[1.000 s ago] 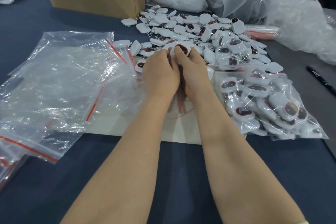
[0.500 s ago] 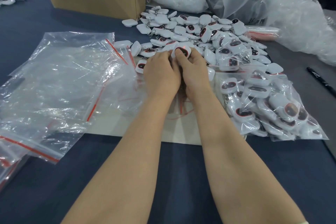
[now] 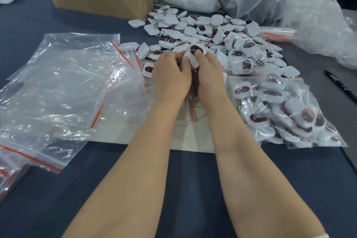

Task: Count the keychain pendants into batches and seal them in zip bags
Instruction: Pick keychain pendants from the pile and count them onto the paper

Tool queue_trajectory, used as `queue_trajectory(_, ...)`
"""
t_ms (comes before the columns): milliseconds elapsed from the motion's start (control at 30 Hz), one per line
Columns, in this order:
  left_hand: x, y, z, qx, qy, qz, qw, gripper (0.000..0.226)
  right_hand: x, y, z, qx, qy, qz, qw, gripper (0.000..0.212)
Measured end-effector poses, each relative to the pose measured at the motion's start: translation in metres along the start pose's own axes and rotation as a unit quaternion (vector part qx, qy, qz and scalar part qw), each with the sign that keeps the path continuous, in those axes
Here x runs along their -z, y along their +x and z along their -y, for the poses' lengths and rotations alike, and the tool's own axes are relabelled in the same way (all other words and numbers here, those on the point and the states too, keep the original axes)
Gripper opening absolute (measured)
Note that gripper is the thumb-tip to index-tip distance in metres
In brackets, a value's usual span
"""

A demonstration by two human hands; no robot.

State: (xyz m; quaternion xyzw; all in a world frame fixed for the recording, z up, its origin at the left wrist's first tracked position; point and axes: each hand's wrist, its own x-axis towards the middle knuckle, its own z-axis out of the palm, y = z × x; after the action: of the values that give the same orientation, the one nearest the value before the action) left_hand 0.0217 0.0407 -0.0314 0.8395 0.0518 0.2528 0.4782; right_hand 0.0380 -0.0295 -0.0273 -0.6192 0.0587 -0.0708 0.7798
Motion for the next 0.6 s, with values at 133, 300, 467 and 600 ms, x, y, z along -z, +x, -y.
queue_trajectory(133, 0.008, 0.007, -0.012, 0.168, -0.273, 0.006, 0.947, 0.019, 0.003, -0.001, 0.012, 0.017, -0.053, -0.09, 0.994, 0.021)
queue_trajectory(300, 0.016, 0.013, -0.009, 0.275, -0.473, -0.017, 0.837, 0.042, 0.001, -0.009, 0.029, 0.125, -0.196, -0.086, 0.969, 0.033)
queue_trajectory(467, 0.026, 0.018, -0.004, 0.288, -0.552, 0.008, 0.783, 0.061, -0.004, -0.017, 0.052, -0.009, -0.267, 0.149, 0.952, 0.02)
queue_trajectory(600, 0.031, 0.017, -0.006, 0.299, -0.504, -0.01, 0.81, 0.05, -0.002, -0.019, 0.035, -0.115, -0.243, 0.174, 0.947, 0.017)
